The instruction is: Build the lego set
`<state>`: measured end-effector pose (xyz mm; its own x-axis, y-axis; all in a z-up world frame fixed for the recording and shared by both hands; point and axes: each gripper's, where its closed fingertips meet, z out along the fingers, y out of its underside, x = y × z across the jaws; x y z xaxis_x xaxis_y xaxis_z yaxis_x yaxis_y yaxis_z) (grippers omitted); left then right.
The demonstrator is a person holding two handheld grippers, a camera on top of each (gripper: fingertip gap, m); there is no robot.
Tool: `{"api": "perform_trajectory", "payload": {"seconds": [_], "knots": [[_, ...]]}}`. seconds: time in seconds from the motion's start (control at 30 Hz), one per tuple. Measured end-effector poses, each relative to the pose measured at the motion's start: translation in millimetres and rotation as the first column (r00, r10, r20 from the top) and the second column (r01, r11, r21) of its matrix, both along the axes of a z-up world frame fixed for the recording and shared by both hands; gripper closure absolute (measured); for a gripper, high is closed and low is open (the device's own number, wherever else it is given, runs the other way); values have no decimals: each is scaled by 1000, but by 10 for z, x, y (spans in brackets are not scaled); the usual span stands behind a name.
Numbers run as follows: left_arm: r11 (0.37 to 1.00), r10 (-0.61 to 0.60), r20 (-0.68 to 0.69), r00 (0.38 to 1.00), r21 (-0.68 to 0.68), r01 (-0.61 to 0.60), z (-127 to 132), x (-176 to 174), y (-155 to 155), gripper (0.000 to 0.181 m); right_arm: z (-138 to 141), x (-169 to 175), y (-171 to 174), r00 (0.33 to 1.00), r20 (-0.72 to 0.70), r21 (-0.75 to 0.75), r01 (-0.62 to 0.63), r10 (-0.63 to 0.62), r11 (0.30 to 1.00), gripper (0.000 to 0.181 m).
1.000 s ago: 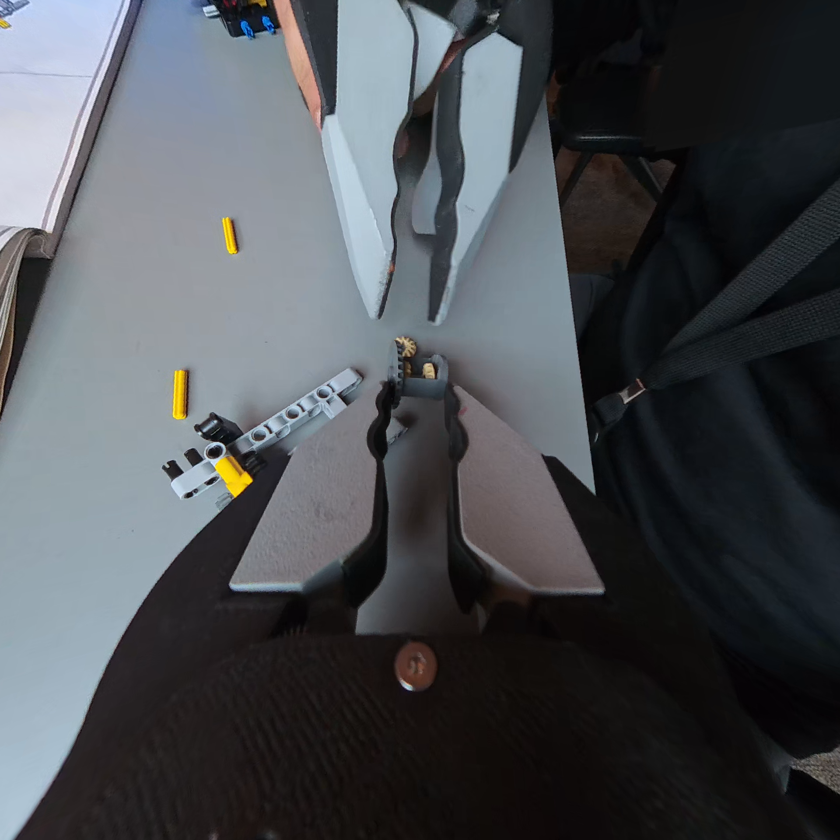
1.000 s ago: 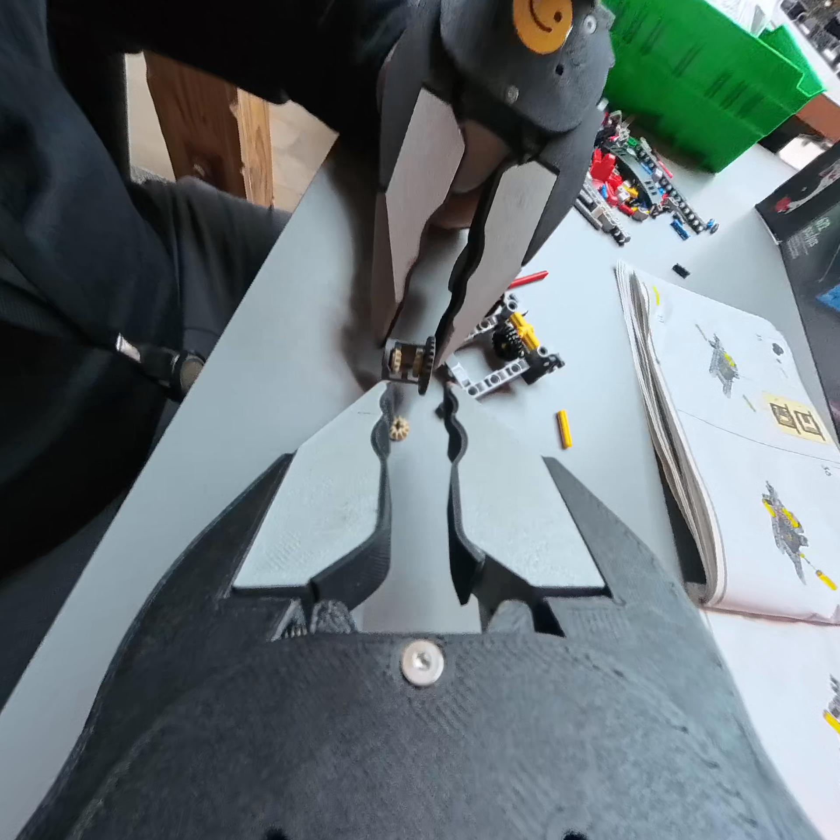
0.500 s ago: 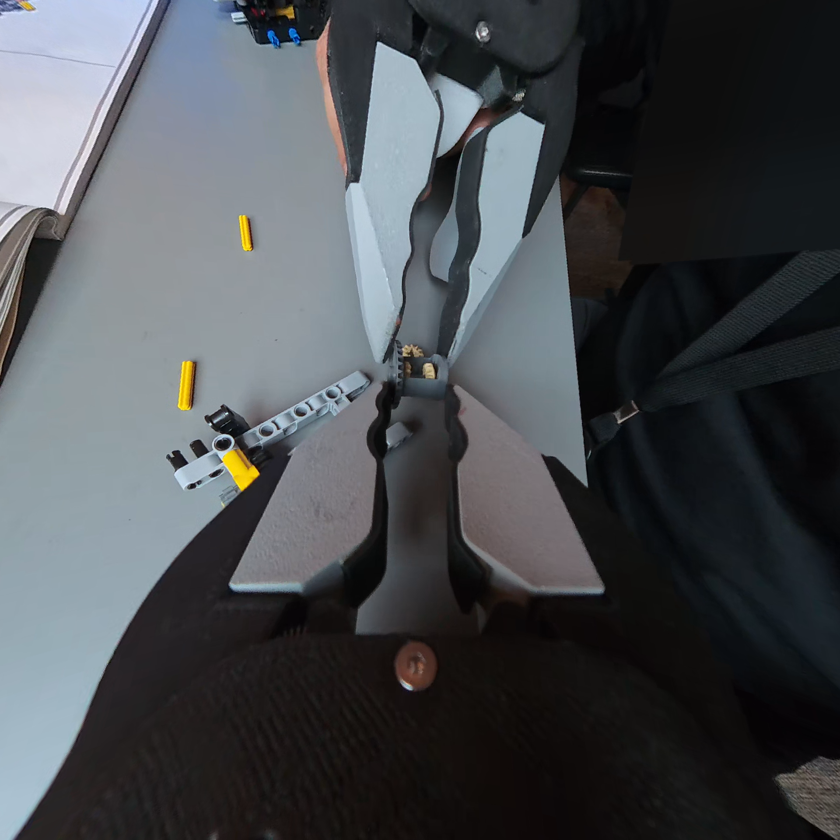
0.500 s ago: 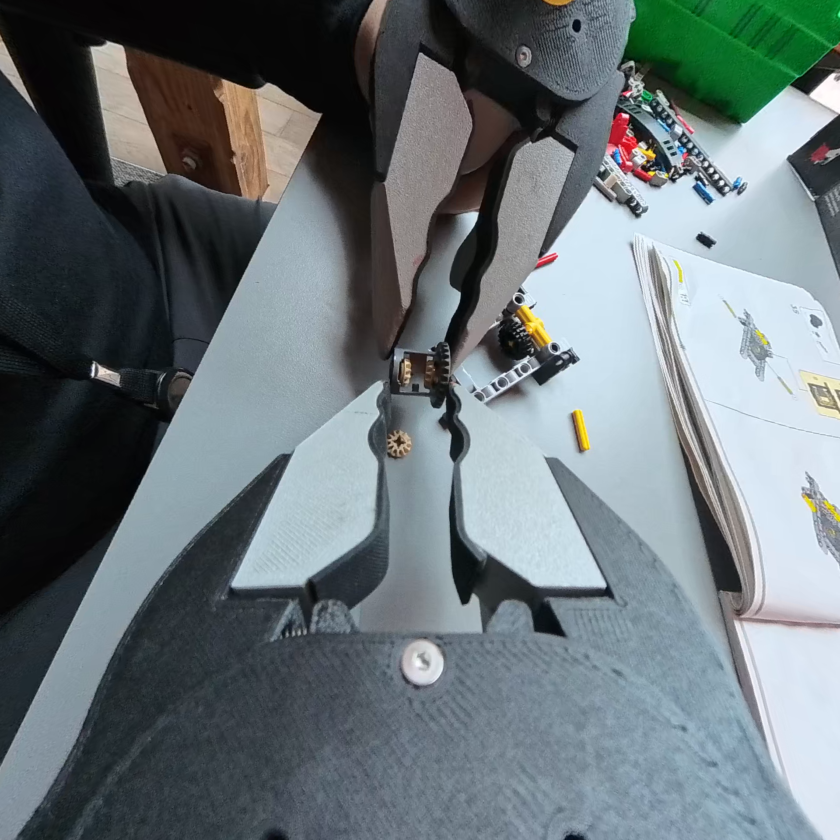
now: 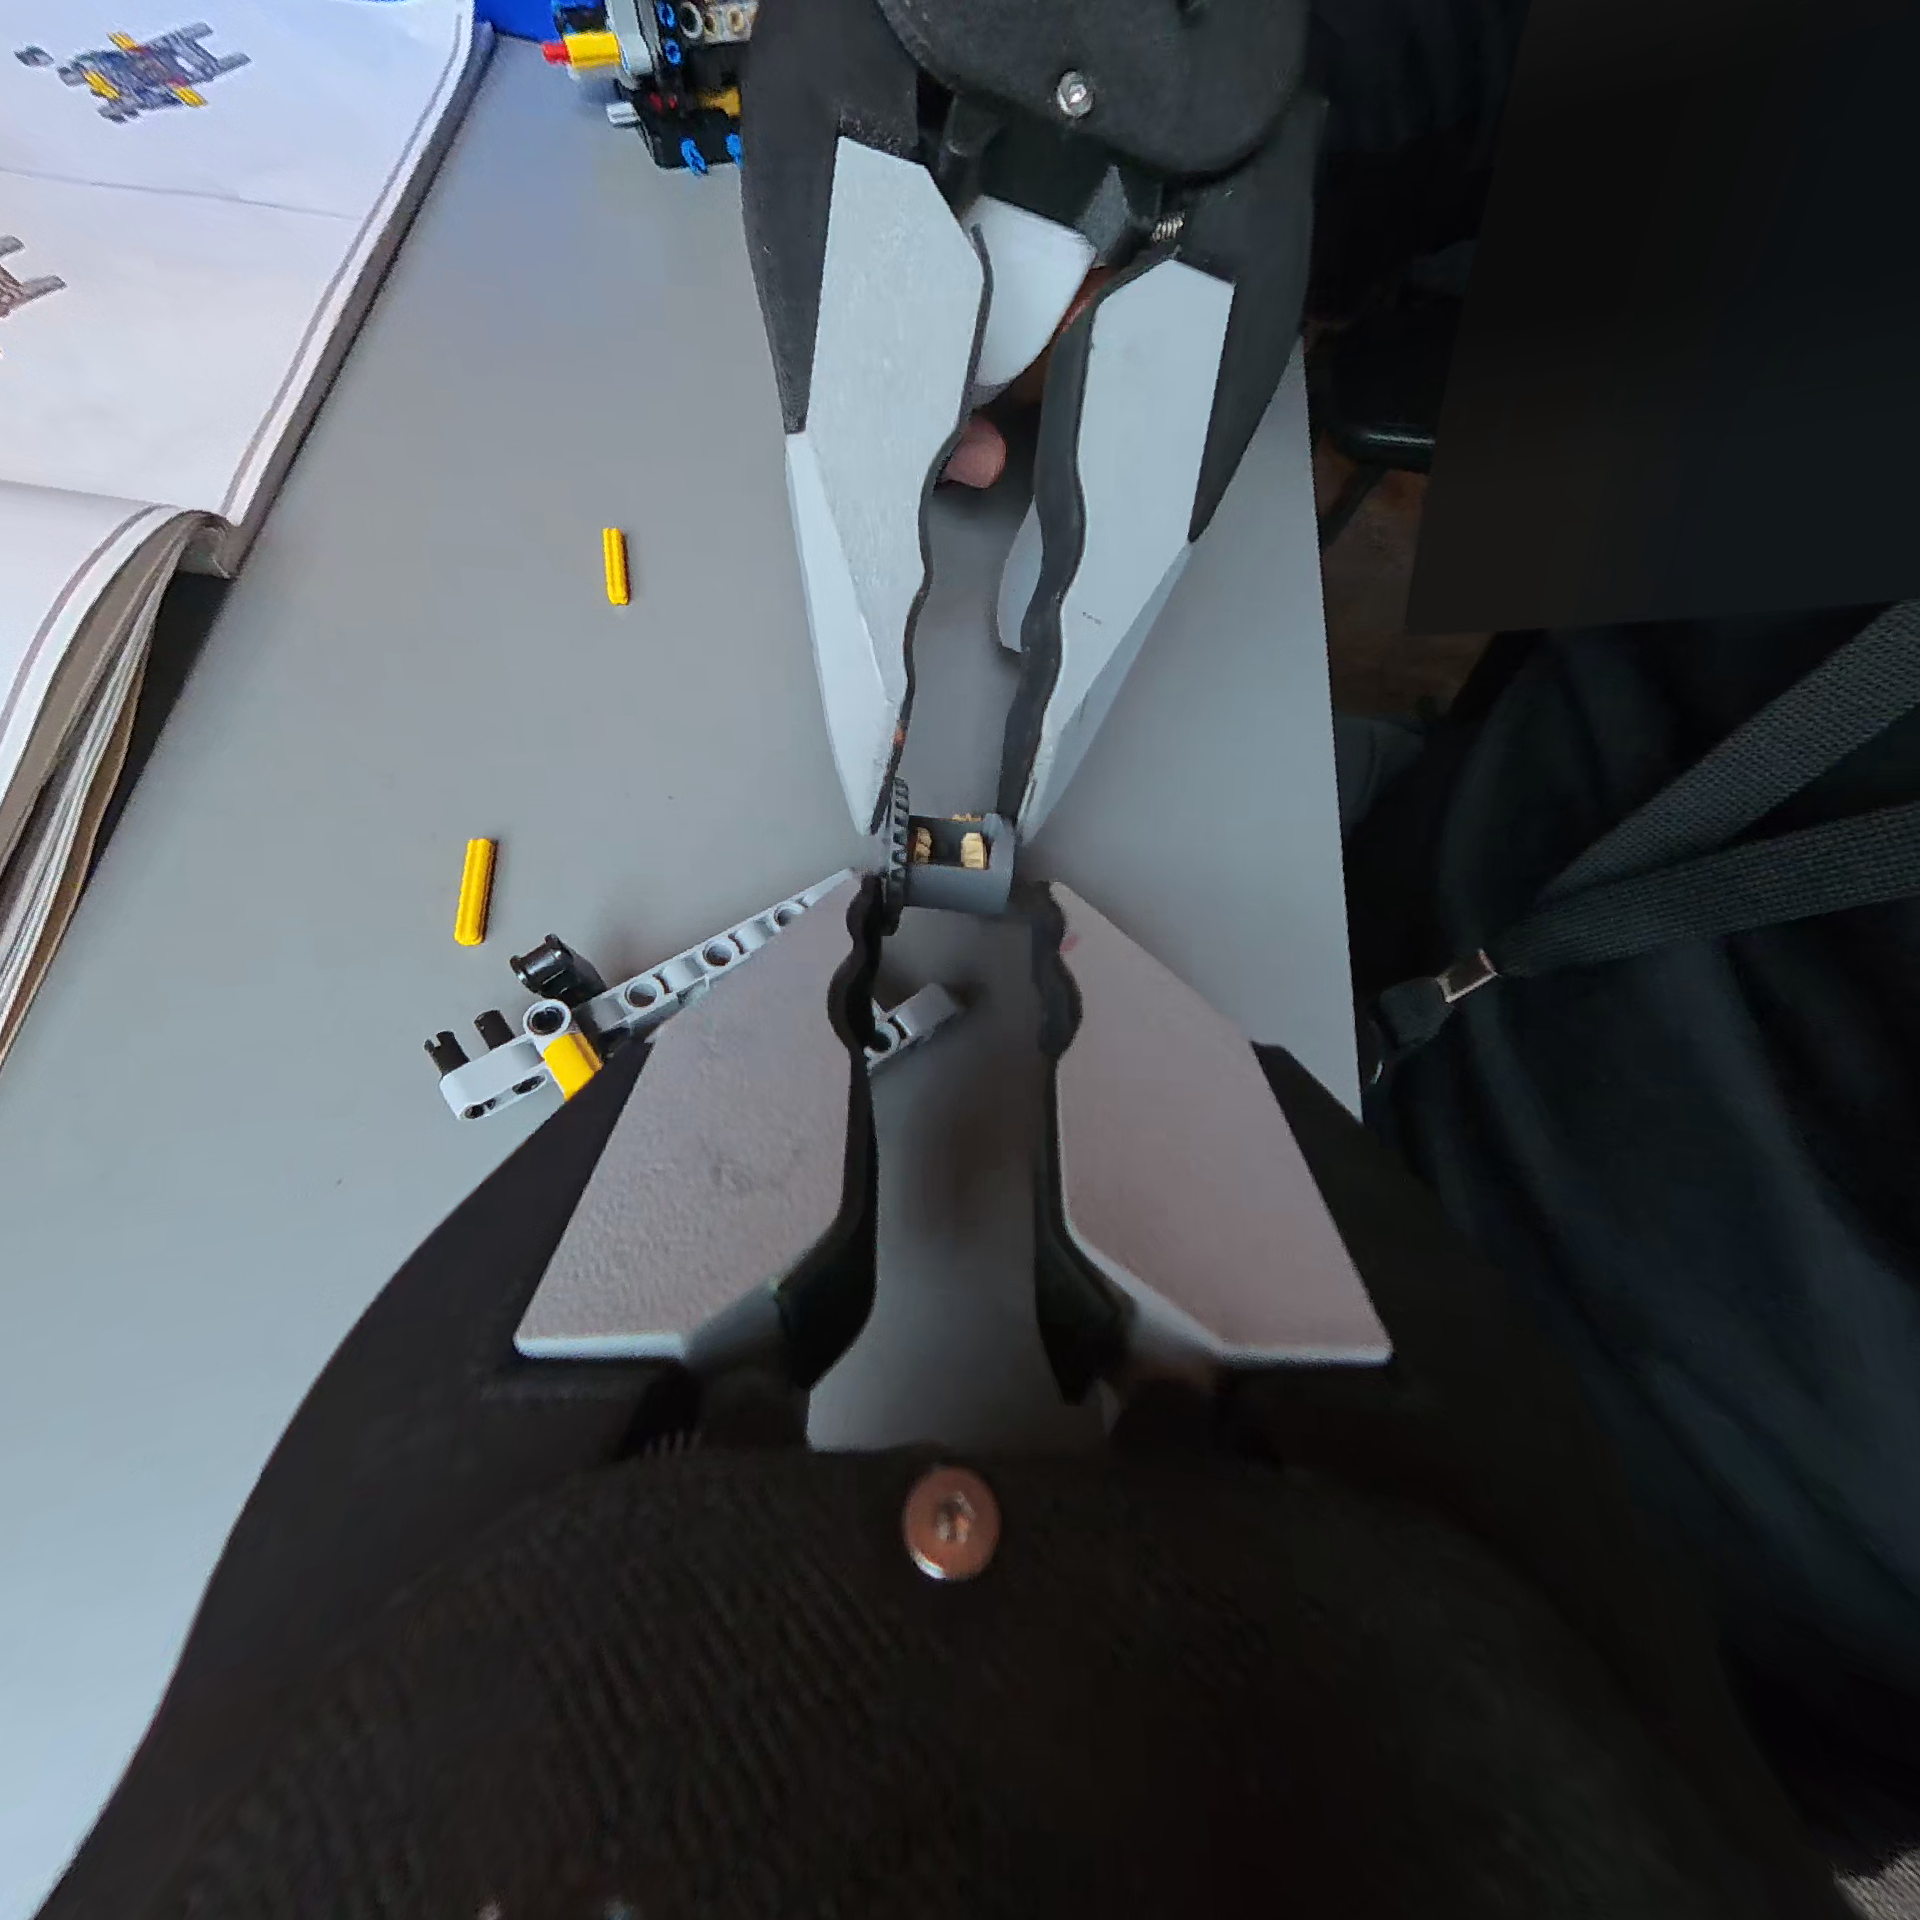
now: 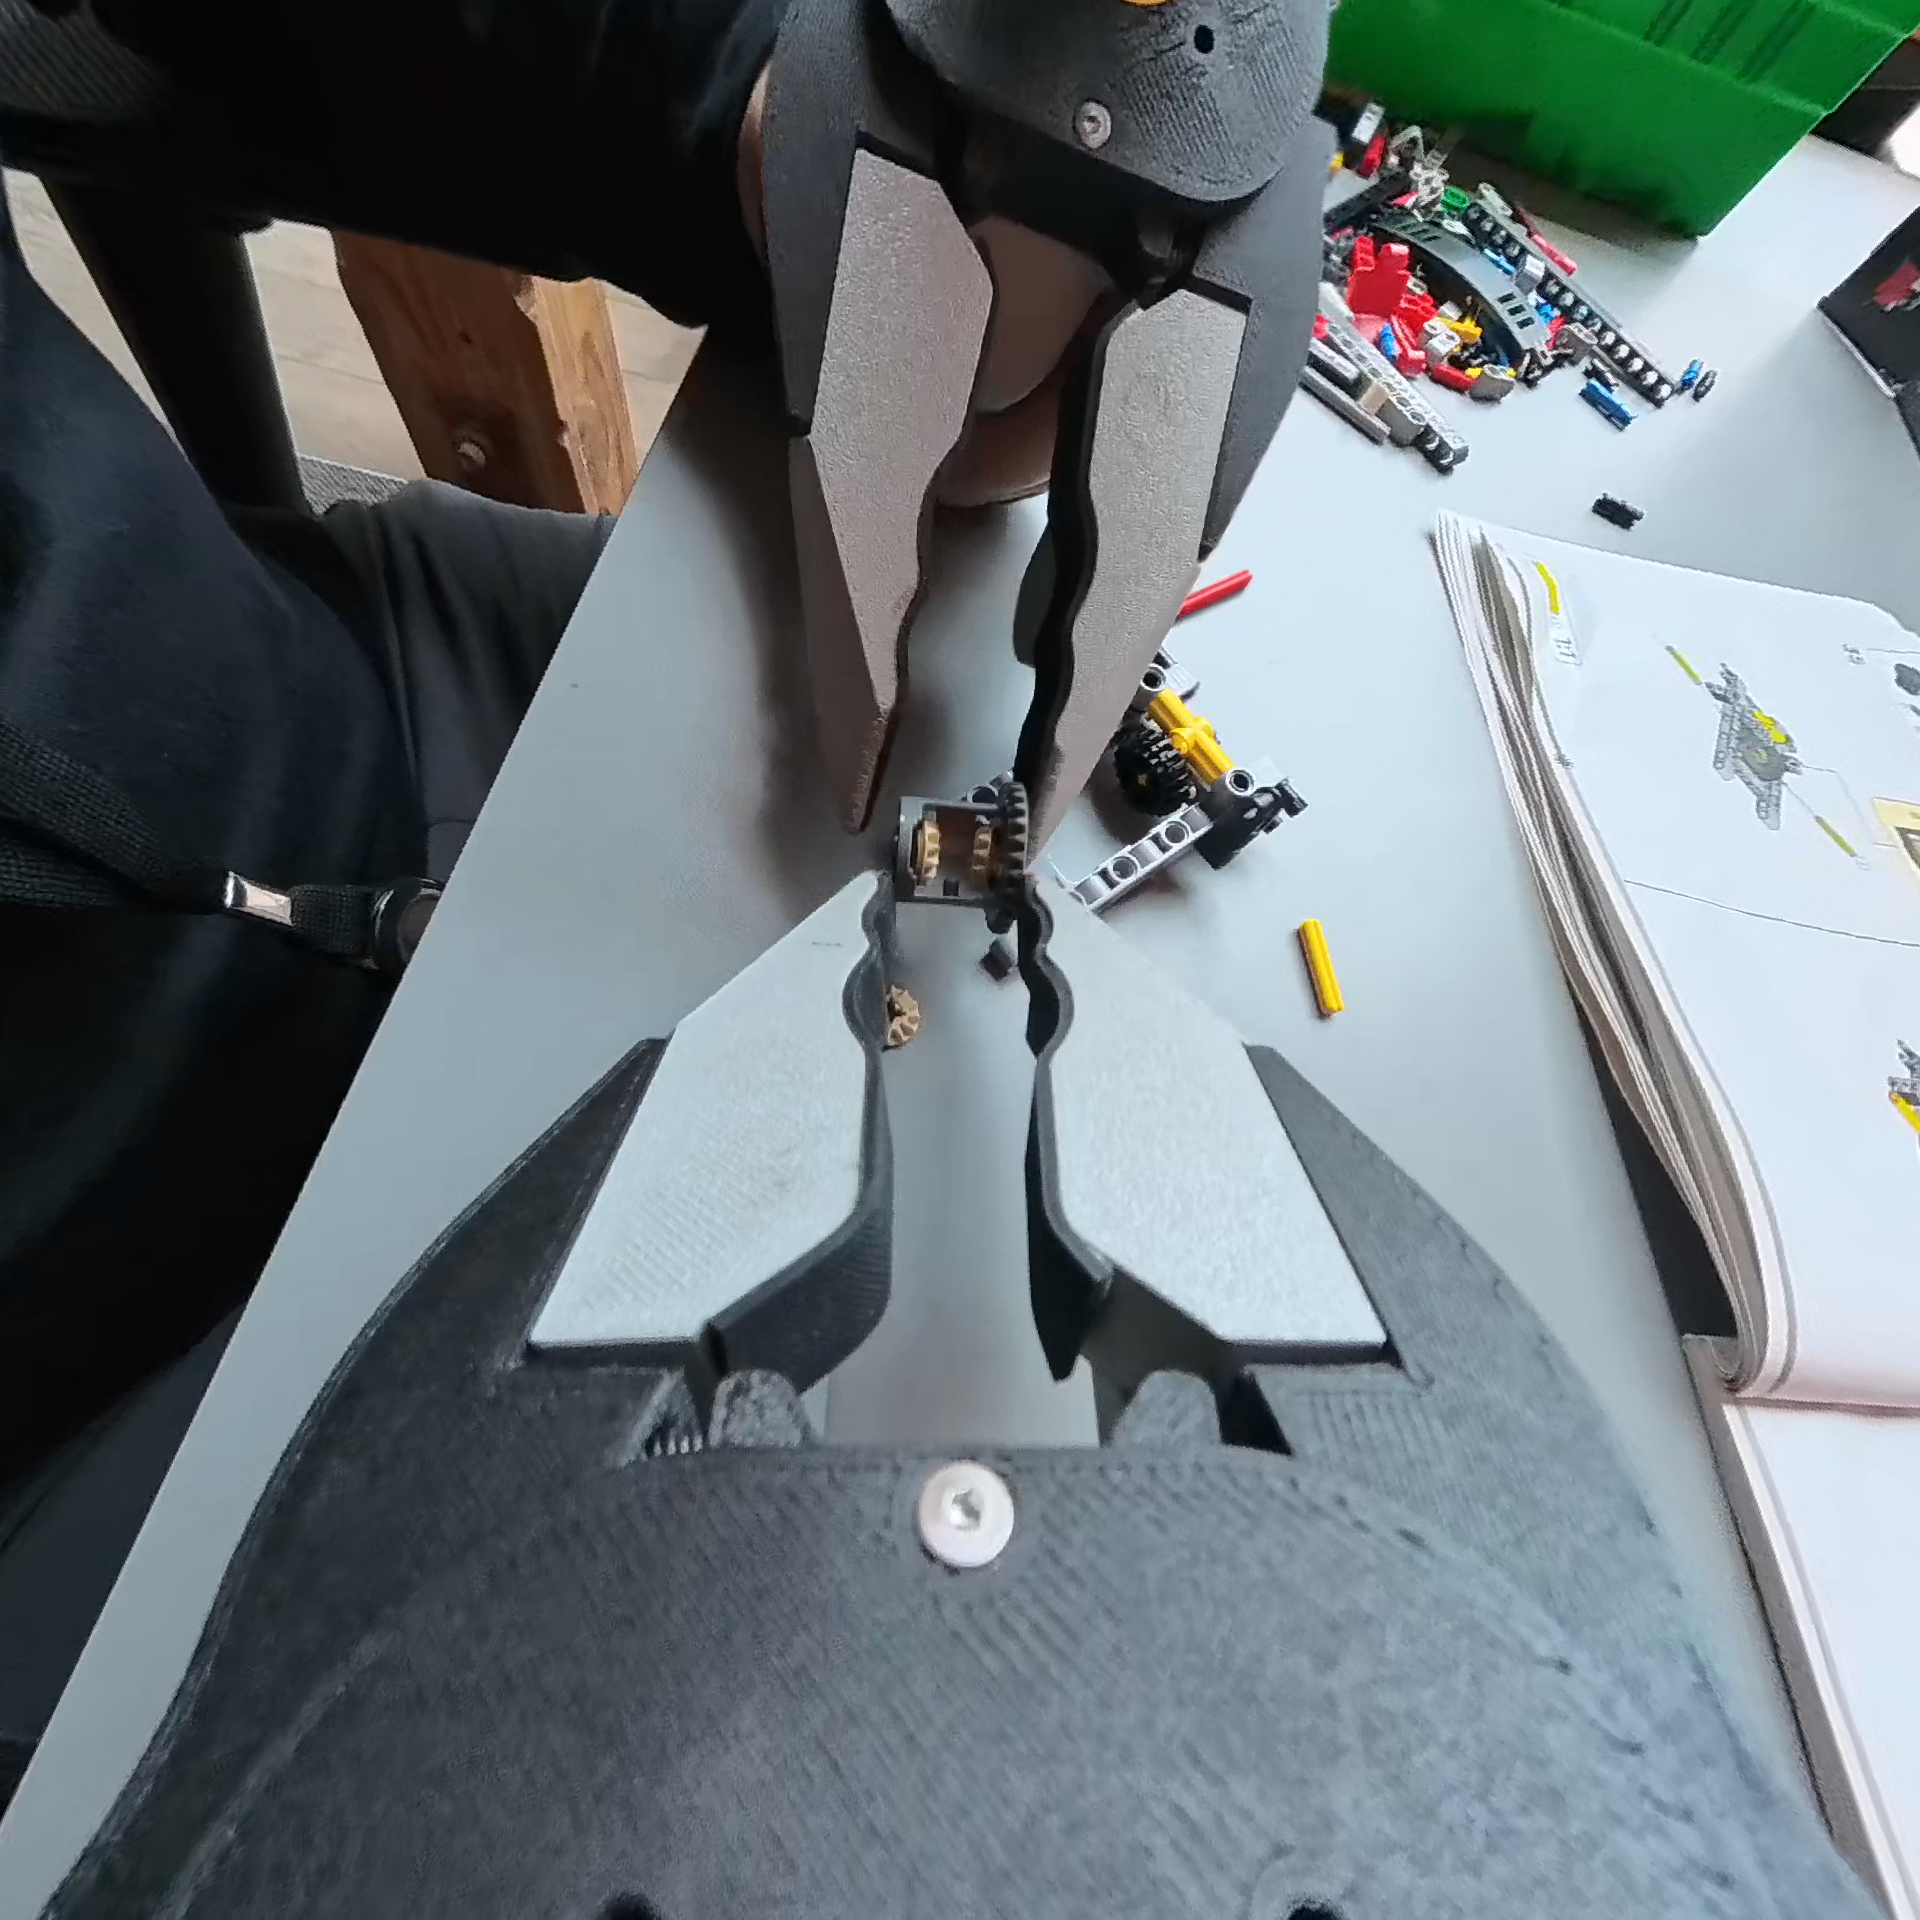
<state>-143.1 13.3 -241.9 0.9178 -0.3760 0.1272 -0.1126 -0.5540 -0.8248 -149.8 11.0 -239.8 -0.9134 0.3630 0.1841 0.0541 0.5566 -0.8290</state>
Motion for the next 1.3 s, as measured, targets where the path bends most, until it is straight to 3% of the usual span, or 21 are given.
{"api": "perform_trajectory", "payload": {"seconds": [0.37,0.53,0.8,1.3], "knots": [[999,21,-47,999,39,-19,32,8,43,159,35,16,-20,1000,-2,-25,-16,16,1000,161],[1000,1,-70,998,-17,-2,-57,9,-7,159,-85,3,107,1000,-22,68,-11,12,998,157],[998,1,-49,999,-61,-4,-106,-17,-55,159,-184,137,210,995,88,88,-50,42,995,165],[995,-1,-40,999,-101,-3,-159,30,-31,159,-276,160,129,992,115,139,-69,53,988,175]]}}
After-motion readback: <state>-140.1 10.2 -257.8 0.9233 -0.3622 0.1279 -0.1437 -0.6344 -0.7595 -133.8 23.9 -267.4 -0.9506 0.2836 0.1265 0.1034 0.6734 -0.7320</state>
